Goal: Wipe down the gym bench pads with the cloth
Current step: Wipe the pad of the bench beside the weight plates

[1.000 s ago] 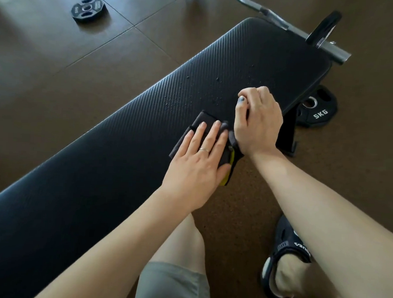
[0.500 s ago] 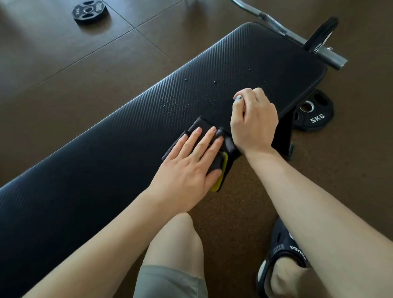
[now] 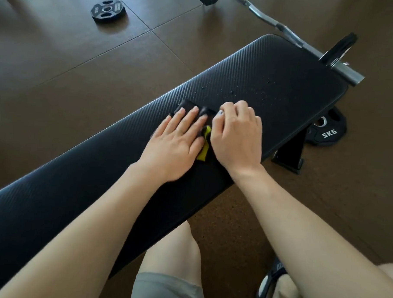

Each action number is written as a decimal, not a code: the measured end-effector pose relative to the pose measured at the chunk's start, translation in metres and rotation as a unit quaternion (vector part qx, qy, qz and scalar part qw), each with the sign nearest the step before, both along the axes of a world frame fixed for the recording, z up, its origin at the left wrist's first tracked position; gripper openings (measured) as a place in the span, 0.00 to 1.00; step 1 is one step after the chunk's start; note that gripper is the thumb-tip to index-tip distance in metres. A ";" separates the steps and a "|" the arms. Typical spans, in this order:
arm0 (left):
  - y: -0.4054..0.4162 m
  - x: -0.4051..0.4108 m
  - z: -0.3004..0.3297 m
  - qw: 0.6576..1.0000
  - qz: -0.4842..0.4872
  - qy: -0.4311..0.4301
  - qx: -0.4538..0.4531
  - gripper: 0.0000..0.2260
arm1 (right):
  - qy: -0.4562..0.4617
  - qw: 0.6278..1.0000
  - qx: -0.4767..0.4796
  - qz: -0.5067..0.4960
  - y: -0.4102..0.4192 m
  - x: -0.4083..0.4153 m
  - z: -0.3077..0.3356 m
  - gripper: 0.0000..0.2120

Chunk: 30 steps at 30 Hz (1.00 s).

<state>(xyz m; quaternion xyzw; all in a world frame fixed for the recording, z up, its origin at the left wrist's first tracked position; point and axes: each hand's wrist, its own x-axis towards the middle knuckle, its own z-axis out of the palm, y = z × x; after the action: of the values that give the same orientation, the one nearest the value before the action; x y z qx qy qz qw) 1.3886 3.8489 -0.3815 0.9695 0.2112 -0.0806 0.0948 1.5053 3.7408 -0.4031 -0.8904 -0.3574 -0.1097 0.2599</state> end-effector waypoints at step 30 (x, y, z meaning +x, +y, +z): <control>-0.023 -0.016 0.000 0.998 0.065 -0.022 -0.005 0.27 | 0.052 0.990 0.128 -0.023 -0.009 -0.001 -0.009 0.13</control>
<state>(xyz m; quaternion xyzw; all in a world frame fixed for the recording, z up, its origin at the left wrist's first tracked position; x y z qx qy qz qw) 1.3730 3.8254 -0.3819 0.9547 0.2713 -0.0543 0.1094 1.5040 3.7314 -0.4124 -0.8623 -0.3058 -0.1143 0.3872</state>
